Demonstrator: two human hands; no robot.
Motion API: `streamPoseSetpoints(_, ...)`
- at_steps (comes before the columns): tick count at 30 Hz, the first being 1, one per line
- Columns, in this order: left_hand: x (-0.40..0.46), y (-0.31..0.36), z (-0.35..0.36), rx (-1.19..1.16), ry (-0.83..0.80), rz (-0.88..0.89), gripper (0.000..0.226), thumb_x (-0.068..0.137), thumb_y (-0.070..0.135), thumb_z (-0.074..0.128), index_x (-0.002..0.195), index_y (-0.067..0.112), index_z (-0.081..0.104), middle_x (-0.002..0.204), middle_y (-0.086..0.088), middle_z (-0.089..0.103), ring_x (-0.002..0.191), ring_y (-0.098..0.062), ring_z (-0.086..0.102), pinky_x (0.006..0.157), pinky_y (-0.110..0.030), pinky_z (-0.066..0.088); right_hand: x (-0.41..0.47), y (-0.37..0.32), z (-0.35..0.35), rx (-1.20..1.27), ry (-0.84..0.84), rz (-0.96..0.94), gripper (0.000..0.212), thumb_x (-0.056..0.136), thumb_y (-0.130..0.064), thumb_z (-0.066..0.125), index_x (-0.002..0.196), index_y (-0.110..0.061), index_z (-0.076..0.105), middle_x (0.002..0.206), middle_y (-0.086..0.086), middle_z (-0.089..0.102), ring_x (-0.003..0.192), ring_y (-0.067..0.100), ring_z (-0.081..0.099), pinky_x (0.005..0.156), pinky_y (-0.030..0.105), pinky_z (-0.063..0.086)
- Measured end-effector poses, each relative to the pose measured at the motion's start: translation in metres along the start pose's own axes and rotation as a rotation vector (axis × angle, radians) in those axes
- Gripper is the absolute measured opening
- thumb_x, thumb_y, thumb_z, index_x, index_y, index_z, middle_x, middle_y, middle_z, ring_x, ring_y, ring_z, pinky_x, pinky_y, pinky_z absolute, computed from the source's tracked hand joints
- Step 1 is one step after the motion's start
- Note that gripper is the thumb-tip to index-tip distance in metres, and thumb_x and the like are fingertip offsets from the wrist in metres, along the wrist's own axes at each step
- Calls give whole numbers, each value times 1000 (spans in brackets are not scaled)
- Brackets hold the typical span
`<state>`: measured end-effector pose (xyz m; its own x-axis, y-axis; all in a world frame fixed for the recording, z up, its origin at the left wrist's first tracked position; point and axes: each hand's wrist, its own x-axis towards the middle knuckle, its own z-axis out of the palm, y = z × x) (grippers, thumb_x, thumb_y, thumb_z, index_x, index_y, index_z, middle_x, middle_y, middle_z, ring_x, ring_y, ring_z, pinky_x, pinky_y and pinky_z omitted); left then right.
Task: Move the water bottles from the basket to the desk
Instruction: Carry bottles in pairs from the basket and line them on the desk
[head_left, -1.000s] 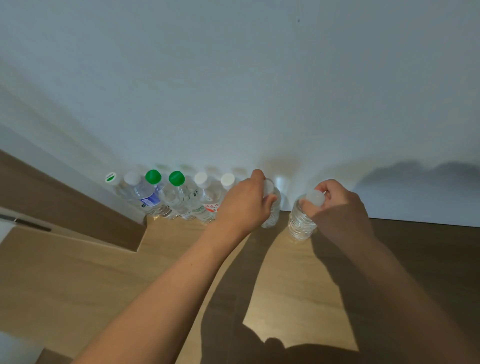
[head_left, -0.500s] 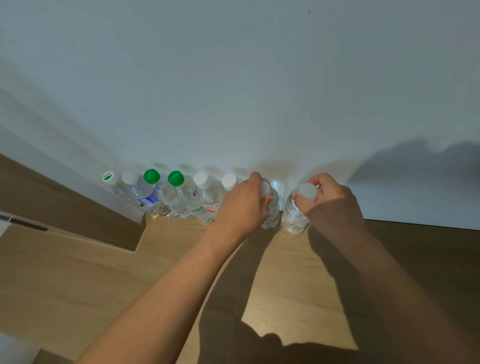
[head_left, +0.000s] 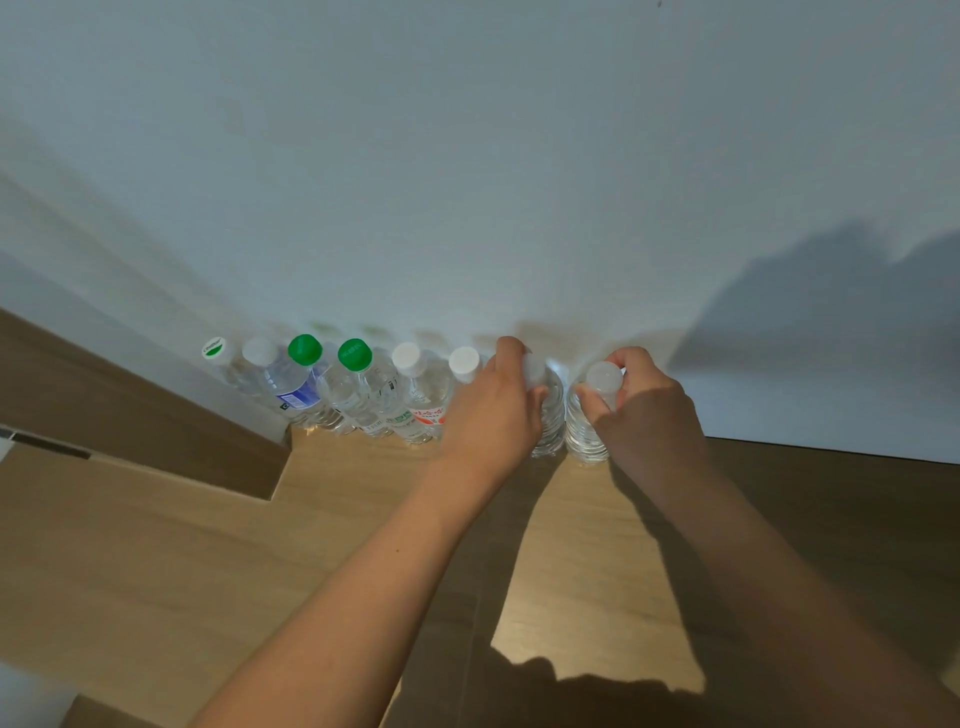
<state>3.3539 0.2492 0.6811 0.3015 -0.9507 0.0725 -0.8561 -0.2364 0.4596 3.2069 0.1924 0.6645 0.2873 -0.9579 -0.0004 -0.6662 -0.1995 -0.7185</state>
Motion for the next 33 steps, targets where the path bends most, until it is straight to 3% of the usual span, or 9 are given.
streamPoseSetpoints(3,-1,1,2,-48,8,-18,27,93,19,58,114,10,43,99,-9,61,84,-33,61,65,-40,47,3,1,1,15,-17,15,35,91,-31,67,118,-14,54,91,-5,52,82,20,48,71,25,32)
streamPoseSetpoints(10,-2,0,6,-169,-10,-92,30,93,19,58,119,10,45,107,-11,60,93,-31,61,76,-45,51,-2,3,0,68,-49,60,33,91,-35,65,116,-17,52,99,-4,59,88,21,55,75,28,36)
streamPoseSetpoints(14,-8,0,2,-218,-31,-111,45,92,17,57,133,11,40,113,-11,59,99,-29,60,84,-43,51,-11,-2,-7,54,-59,26,49,90,-32,66,132,-13,49,96,0,60,91,23,59,77,29,39)
streamPoseSetpoints(17,-26,-2,-4,-237,9,-106,55,94,18,56,144,14,33,122,-8,53,102,-22,58,89,-34,48,-32,-1,-12,68,-42,12,57,91,-26,67,140,-13,43,98,1,60,94,23,62,81,33,46)
streamPoseSetpoints(22,-53,-2,-20,-138,101,45,51,96,21,54,142,10,36,132,-9,49,117,-24,52,94,-34,44,-69,-10,-21,55,84,-82,56,91,-17,68,140,-4,46,125,12,60,116,26,58,95,25,40)
streamPoseSetpoints(26,-70,4,-38,-53,166,212,44,96,19,53,137,6,43,131,-11,50,116,-26,51,96,-35,43,-95,-33,-35,-30,78,-108,57,98,-24,58,148,-8,37,148,8,44,137,21,40,111,24,27)
streamPoseSetpoints(30,-90,4,-53,0,185,330,41,92,16,55,131,2,49,124,-13,54,110,-29,54,94,-38,45,-128,-52,-44,-57,95,-81,57,100,-26,54,151,-14,32,154,1,37,142,16,33,113,25,24)
streamPoseSetpoints(33,-105,3,-60,16,182,410,42,90,15,58,129,3,51,123,-13,55,108,-29,54,93,-37,44,-161,-59,-47,-44,146,-42,57,99,-25,54,151,-17,33,154,0,36,141,16,33,117,32,30)
